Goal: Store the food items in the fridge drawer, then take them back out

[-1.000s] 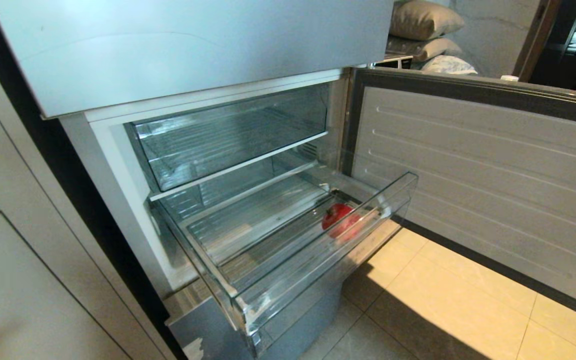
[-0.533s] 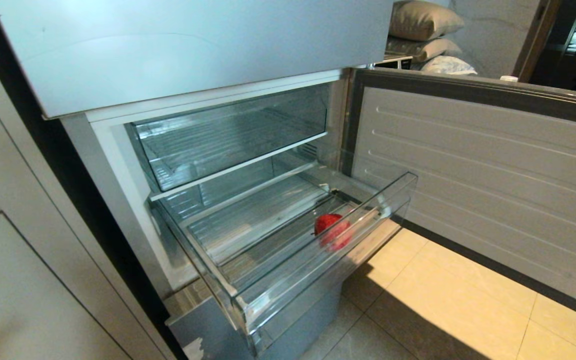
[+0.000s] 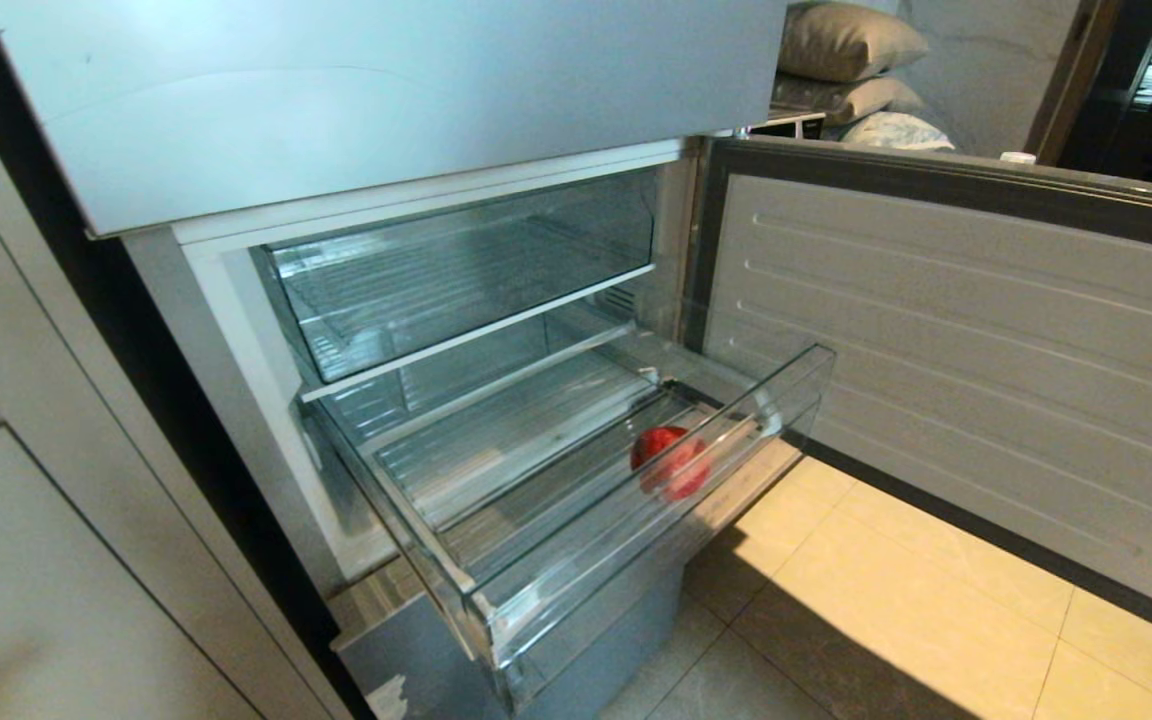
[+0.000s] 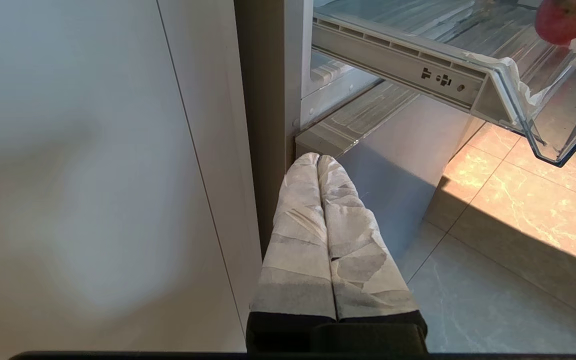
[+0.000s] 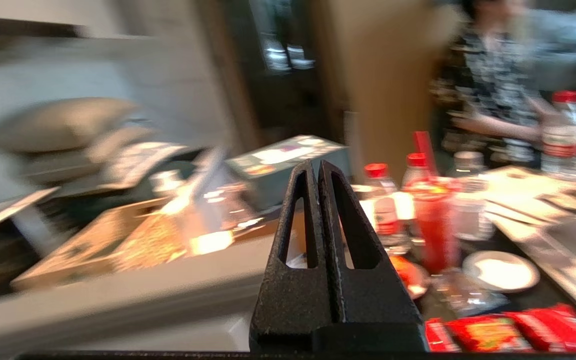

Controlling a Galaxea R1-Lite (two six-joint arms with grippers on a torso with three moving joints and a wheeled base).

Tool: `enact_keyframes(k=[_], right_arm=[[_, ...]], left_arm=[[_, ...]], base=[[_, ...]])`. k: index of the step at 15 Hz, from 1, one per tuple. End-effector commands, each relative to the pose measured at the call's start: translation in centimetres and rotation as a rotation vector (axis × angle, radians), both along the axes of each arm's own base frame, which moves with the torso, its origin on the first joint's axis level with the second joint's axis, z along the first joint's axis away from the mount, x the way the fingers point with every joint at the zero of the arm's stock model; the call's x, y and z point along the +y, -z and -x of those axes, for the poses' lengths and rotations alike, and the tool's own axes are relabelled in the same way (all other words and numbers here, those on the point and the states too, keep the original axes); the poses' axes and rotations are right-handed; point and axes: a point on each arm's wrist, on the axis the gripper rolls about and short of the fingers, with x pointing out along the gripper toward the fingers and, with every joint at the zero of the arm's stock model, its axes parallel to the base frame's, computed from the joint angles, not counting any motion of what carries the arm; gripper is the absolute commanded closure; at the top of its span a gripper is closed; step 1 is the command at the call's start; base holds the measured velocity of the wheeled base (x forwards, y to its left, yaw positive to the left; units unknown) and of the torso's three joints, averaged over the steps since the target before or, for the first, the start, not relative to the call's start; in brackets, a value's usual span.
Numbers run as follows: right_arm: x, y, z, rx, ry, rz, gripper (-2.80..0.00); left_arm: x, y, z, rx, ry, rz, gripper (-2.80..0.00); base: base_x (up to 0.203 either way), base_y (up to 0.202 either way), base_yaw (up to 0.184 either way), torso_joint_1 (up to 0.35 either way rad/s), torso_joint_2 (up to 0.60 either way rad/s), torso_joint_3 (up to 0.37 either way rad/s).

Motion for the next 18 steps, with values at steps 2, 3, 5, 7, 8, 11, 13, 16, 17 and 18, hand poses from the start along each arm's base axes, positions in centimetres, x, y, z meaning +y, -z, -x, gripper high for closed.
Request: enact_keyframes(k=[2,3,5,7,8,11,13,16,17,18], right_arm=[[-6.1,0.3,-5.5,0.115,0.117,-0.106,0.0],[-7.7,0.6,-6.7,0.138,0.138,-0.128,0.0],[-11.1,1.2,-8.7,0.18,0.17,-0.167,0.0],[-14.6,2.4,-9.9,0.214,0.188,-0.195,0.0],[-16.6,3.3,-10.2,0.233,0.196,-0.214,0.0],[-21.4,5.4,-10.0,0.269,0.205,-0.264,0.0],[-23.8,6.1,-9.5,0.255,0.205,-0.296,0.0],[-26.9,7.7,-9.5,0.272,0.155,-0.335,0.0],[-27.6,8.4,-9.7,0.285,0.105,-0.347,0.0],[-28.1,9.2,-10.0,0.302,0.054,-0.357,0.0]], left_arm=[[0.0,0.0,0.0,-0.001,-0.001,0.0,0.0],[0.0,0.0,0.0,0.0,-0.001,0.0,0.0],[0.0,0.0,0.0,-0.001,-0.001,0.0,0.0],[0.0,0.0,0.0,-0.001,-0.001,0.0,0.0],[0.0,0.0,0.0,0.0,-0.001,0.0,0.0],[0.0,0.0,0.0,0.0,-0.001,0.0,0.0],[0.0,0.0,0.0,0.0,-0.001,0.0,0.0],[0.0,0.0,0.0,0.0,-0.001,0.0,0.0],[0.0,0.0,0.0,-0.001,-0.001,0.0,0.0],[0.0,0.0,0.0,0.0,-0.001,0.0,0.0]], base=[[0.0,0.0,0.0,0.0,0.0,0.0],[0.0,0.0,0.0,0.0,0.0,0.0],[0.0,0.0,0.0,0.0,0.0,0.0],[0.0,0.0,0.0,0.0,0.0,0.0],[0.0,0.0,0.0,0.0,0.0,0.0],[0.0,0.0,0.0,0.0,0.0,0.0],[0.0,0.0,0.0,0.0,0.0,0.0],[0.0,0.0,0.0,0.0,0.0,0.0],[0.0,0.0,0.0,0.0,0.0,0.0],[0.0,0.0,0.0,0.0,0.0,0.0]])
